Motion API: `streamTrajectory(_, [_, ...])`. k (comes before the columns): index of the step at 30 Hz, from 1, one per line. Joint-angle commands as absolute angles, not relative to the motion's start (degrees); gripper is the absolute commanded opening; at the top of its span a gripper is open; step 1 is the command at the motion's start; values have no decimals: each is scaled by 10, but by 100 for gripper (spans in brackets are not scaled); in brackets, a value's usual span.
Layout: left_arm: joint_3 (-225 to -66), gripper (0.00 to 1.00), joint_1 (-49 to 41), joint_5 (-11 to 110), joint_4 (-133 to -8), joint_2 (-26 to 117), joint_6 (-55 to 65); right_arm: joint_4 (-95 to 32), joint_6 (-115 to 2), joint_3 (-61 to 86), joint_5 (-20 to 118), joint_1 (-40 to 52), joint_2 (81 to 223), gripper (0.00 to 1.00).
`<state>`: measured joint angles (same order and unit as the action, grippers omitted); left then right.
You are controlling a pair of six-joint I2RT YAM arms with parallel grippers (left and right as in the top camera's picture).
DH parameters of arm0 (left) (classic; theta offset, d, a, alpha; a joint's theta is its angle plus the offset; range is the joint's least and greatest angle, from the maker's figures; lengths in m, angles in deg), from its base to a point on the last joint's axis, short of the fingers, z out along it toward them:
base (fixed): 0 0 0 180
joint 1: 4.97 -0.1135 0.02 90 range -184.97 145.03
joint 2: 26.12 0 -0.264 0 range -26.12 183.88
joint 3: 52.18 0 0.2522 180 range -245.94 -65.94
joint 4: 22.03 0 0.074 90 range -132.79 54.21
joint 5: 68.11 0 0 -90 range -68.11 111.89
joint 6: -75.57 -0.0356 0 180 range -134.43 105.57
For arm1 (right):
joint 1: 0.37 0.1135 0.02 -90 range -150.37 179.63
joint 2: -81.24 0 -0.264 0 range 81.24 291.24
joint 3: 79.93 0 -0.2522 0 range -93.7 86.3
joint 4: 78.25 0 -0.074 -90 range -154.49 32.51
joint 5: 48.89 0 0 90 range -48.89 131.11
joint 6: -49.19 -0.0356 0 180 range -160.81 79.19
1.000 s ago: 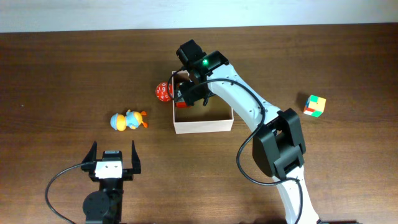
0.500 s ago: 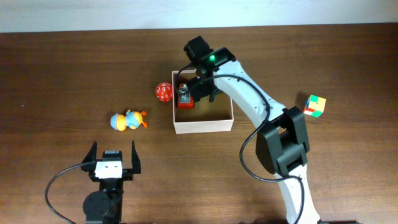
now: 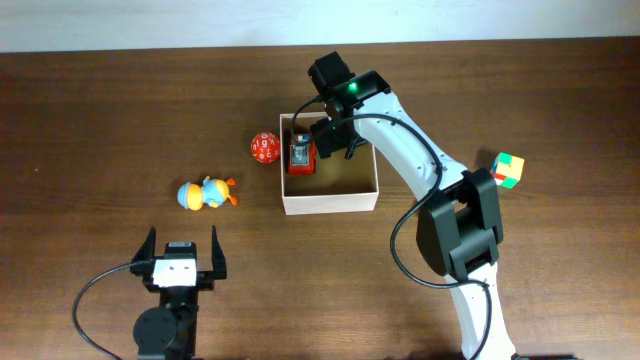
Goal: Pack container
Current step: 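Raise the right gripper out of the box and move toward the cube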
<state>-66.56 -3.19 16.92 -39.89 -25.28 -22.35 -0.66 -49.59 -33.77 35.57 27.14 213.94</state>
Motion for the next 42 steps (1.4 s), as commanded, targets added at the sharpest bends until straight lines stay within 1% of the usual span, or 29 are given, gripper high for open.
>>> streamTrajectory(1, [-665,99,-34,165,-401,-257,-231,-2,-503,-335,347,270,2128,83])
streamTrajectory(7, [-665,99,-34,165,-401,-257,-231,-4,-500,-343,350,271,2127,83])
streamTrajectory(12, [-665,99,-34,165,-401,-257,-231,44,-496,-420,364,271,2127,83])
streamTrajectory(18, [-665,99,-34,165,-401,-257,-231,143,-496,-559,363,266,2127,83])
streamTrajectory(21, [-665,99,-34,165,-401,-257,-231,206,-506,-637,354,246,2127,87])
streamTrajectory(23, [-665,99,-34,165,-401,-257,-231,241,-514,-674,346,226,2127,88])
streamTrajectory(26, [-665,99,-34,165,-401,-257,-231,311,-536,-719,344,169,2127,88])
streamTrajectory(27, [-665,99,-34,165,-401,-257,-231,328,-537,-726,344,149,2127,88])
streamTrajectory(35, [-665,99,-34,165,-401,-257,-231,329,-517,-716,384,36,2104,88])
streamTrajectory(39, [-665,99,-34,165,-401,-257,-231,329,-502,-682,383,-8,2048,88])
streamTrajectory(42, [-665,99,-34,165,-401,-257,-231,328,-502,-623,383,-42,1985,88])
